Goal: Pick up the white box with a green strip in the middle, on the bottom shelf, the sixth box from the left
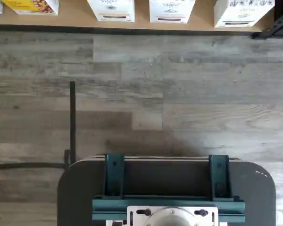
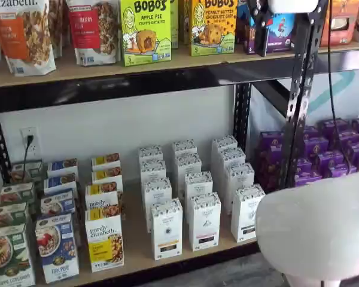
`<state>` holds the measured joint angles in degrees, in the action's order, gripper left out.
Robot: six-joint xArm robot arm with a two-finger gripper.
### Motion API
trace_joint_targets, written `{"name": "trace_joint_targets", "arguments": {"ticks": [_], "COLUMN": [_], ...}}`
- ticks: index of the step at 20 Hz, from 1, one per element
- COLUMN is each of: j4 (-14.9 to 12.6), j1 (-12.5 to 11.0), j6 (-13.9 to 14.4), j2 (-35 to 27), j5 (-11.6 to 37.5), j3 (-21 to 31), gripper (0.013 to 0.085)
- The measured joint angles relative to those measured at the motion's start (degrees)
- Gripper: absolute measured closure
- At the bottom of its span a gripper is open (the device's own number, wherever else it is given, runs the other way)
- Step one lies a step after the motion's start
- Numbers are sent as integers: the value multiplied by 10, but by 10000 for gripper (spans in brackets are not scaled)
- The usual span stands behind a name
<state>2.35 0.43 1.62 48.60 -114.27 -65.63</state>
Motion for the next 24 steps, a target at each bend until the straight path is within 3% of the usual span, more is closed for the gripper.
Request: {"name": "trace_joint_targets", "arguments": {"ticks": [12, 16, 20, 24], "j4": [-18, -11, -1, -7], "j1": [10, -20, -46, -47], "j6": [3, -24, -49, -52], "j2": [14, 38, 71, 88], "j5": [26, 80, 164, 239], "j3": [26, 90, 184, 265], "gripper": [130, 130, 130, 130]}}
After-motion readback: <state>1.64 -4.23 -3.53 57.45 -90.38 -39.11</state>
